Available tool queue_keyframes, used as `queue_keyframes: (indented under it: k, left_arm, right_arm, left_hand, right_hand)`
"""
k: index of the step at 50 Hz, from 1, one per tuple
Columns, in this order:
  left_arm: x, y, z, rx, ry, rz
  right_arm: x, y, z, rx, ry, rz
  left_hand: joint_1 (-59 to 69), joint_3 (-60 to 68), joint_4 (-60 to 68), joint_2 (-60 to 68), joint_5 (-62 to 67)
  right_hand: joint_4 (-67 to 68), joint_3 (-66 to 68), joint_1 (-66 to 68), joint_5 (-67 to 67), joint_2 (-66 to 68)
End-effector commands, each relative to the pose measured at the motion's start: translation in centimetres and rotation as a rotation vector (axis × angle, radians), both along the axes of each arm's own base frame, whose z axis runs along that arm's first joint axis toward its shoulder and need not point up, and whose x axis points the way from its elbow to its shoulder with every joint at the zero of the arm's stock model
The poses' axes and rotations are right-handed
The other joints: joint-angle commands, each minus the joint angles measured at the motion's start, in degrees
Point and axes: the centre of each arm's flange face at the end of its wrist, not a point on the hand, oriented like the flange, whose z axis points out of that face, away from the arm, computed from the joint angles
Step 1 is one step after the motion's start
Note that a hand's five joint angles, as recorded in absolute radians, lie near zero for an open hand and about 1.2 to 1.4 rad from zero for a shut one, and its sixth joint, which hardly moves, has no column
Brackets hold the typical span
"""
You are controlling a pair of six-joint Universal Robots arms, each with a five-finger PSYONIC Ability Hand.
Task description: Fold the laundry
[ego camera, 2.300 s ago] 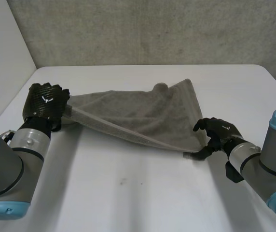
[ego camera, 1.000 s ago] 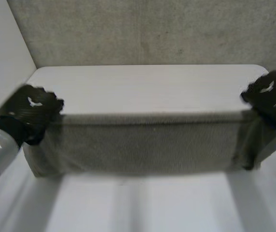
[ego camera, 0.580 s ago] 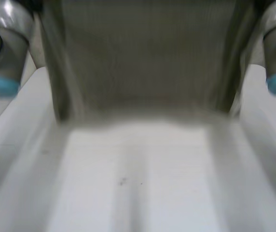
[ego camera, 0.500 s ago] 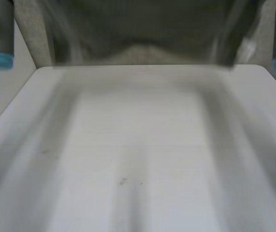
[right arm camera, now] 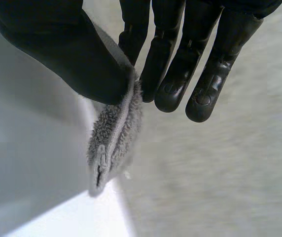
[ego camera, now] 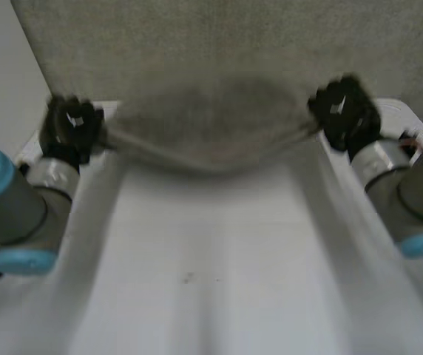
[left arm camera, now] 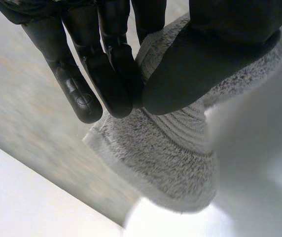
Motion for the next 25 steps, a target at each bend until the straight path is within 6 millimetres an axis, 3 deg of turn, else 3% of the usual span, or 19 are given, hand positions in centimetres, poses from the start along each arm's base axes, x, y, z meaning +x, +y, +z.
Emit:
queue_keyframes:
  k: [1,6,8,11,12,13,14,15,16,17,20,25]
  left_arm:
    - [0.7,1.8,-4.9,0.144,-0.047,0.005]
    - [1.9,4.6,-5.0,0.219,-0.086,0.017]
    - [2.7,7.3,-4.3,0.284,-0.151,0.015]
    - [3.1,8.7,-4.2,0.335,-0.2,0.01]
    - [3.6,10.3,-3.7,0.383,-0.251,0.005]
    - [4.1,12.1,-2.9,0.431,-0.303,-0.003]
    - [4.1,12.1,-2.9,0.431,-0.303,-0.003]
    - [4.5,13.9,-1.9,0.481,-0.348,-0.019]
    - [4.9,15.4,-1.0,0.53,-0.379,-0.035]
    - [4.9,15.4,-1.0,0.531,-0.379,-0.035]
    - [5.1,17.2,0.9,0.573,-0.383,-0.074]
    - [4.2,16.1,2.4,0.481,-0.335,-0.151]
  right_arm:
    - [-1.1,2.7,-6.1,0.235,0.114,0.002]
    - [-2.8,5.0,-6.4,0.378,0.216,-0.015]
    - [-3.4,5.9,-5.8,0.425,0.25,-0.022]
    - [-4.7,8.4,-3.9,0.533,0.328,-0.033]
    - [-5.4,9.7,-2.7,0.595,0.368,-0.041]
    - [-5.4,9.8,-2.7,0.596,0.368,-0.042]
    - [-6.2,11.1,-1.5,0.655,0.406,-0.055]
    - [-6.9,12.6,-0.3,0.706,0.438,-0.061]
    - [-6.9,12.6,-0.3,0.706,0.439,-0.061]
    - [-7.4,13.7,0.8,0.741,0.454,-0.065]
    - [-7.8,14.3,2.5,0.705,0.467,-0.056]
    - [-7.3,12.9,3.2,0.579,0.447,-0.045]
  left_hand:
    - [10.97,10.25,10.18,10.18,10.31]
    - [10.97,10.25,10.18,10.18,10.31]
    - [10.97,10.25,10.18,10.18,10.31]
    - [10.97,10.25,10.18,10.18,10.31]
    - [10.97,10.25,10.18,10.18,10.31]
    - [10.97,10.25,10.18,10.18,10.31]
    - [10.97,10.25,10.18,10.18,10.31]
    - [10.97,10.25,10.18,10.18,10.31]
    - [10.97,10.25,10.18,10.18,10.31]
    - [10.97,10.25,10.18,10.18,10.31]
    - [10.97,10.25,10.18,10.18,10.31]
    - [10.97,10.25,10.18,10.18,10.31]
  right_hand:
    - [11.56,11.9,25.39,12.58,12.35]
    - [11.56,11.9,25.39,12.58,12.35]
    - [11.56,11.9,25.39,12.58,12.35]
    - [11.56,11.9,25.39,12.58,12.35]
    - [11.56,11.9,25.39,12.58,12.35]
    - [11.56,11.9,25.39,12.58,12.35]
    - [11.56,11.9,25.39,12.58,12.35]
    - [11.56,11.9,25.39,12.58,12.35]
    - [11.56,11.9,25.39,12.58,12.35]
    - [11.56,11.9,25.39,12.58,12.35]
    - [11.56,11.9,25.39,12.58,12.35]
    - [11.56,11.9,25.39,12.58,12.35]
